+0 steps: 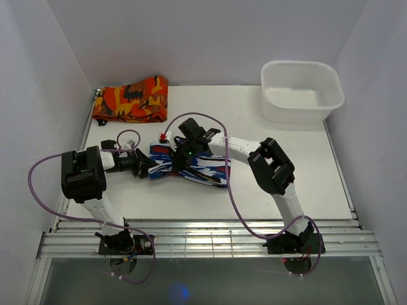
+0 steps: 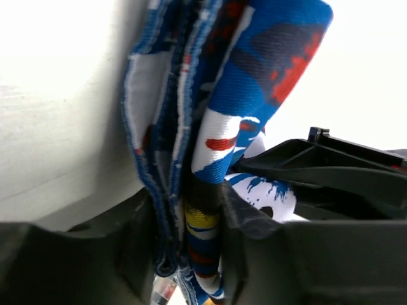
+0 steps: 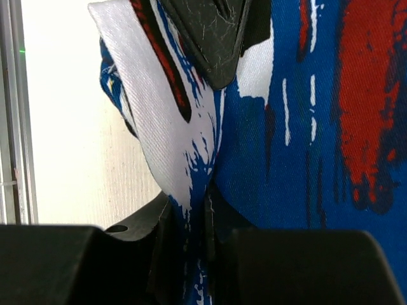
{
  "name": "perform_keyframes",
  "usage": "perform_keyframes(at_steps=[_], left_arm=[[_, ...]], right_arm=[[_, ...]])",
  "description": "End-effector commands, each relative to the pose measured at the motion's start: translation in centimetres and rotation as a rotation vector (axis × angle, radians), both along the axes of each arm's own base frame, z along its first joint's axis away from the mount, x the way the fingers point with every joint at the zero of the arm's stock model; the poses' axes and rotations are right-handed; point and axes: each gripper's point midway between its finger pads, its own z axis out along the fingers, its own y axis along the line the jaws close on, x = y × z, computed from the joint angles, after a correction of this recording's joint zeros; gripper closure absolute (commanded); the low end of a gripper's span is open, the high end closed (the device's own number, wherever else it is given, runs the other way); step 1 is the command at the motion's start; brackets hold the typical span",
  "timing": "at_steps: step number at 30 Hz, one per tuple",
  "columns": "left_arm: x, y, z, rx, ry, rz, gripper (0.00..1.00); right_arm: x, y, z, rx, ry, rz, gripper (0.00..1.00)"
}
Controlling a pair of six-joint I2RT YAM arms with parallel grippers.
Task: Fold and stack the trousers
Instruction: Neatly place the folded trousers to the corner
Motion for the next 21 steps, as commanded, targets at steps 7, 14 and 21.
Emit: perform_keyframes(at_steps=[7,14,21], left_arm=[[1.2,0.4,-0.3,0.038,-0.073,0.006,0.95],[2.6,2.1,-0.3,0.205,-0.151,0.029,0.99],[2.8,2.2,-0.7,0.218,-0.155,-0.014,0.58]], right_arm=[[-1.8,-3.6,6.5,0.085,0.078,-0.039,0.33],[-0.4,-14.4,6.8,0.068,0.268,-0.319,0.25],[-0.9,-21.5,1.1,-0.040,0.481,-0.590,0.26]])
